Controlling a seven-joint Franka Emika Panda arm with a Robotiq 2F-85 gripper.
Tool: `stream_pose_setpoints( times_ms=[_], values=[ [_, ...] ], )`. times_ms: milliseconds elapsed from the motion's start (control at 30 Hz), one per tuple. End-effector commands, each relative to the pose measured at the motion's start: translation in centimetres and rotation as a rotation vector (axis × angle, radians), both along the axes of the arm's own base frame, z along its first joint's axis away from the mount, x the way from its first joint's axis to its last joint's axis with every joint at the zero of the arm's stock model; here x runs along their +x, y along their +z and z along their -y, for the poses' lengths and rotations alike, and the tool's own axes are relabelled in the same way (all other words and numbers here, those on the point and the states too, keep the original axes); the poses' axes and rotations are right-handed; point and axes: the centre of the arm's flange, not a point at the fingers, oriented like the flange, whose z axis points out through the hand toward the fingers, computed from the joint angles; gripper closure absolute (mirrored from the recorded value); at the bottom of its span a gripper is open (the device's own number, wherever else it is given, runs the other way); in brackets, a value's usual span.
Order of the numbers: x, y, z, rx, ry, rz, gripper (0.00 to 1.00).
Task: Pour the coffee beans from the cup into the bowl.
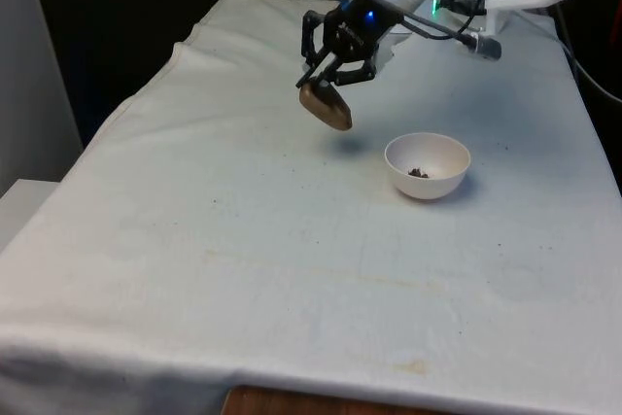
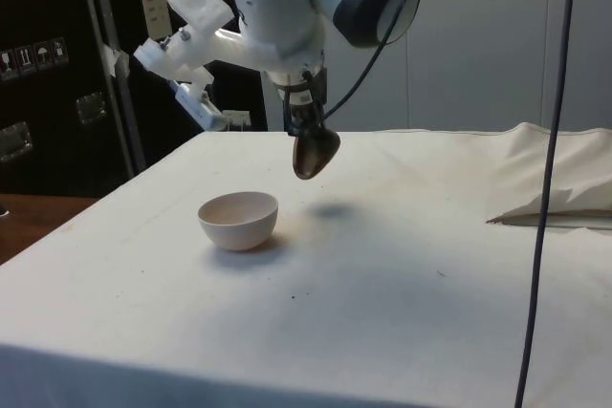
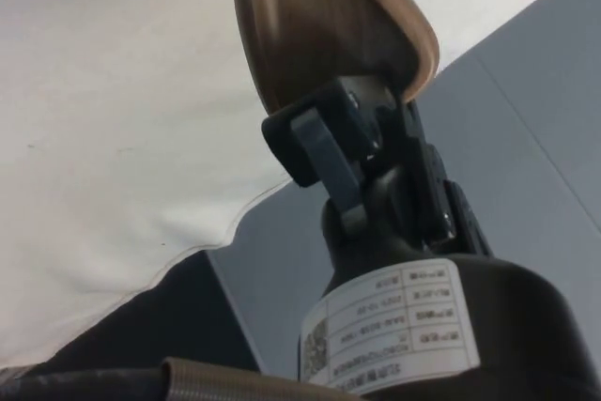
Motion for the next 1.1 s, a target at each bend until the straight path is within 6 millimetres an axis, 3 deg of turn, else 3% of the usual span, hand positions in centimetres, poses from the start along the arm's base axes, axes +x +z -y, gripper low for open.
stream_pose_setpoints(
  times_ms=[0,667,1067],
  values=[
    [-0.1,-0.1,0.3,0.026,-0.002,-0.001,1.0],
    [-0.1,-1.5,3.5,0.102,-0.038,0.01,1.0],
    [-0.2,-2.6,6.9,0.179,-0.044,0.013,1.0]
  ],
)
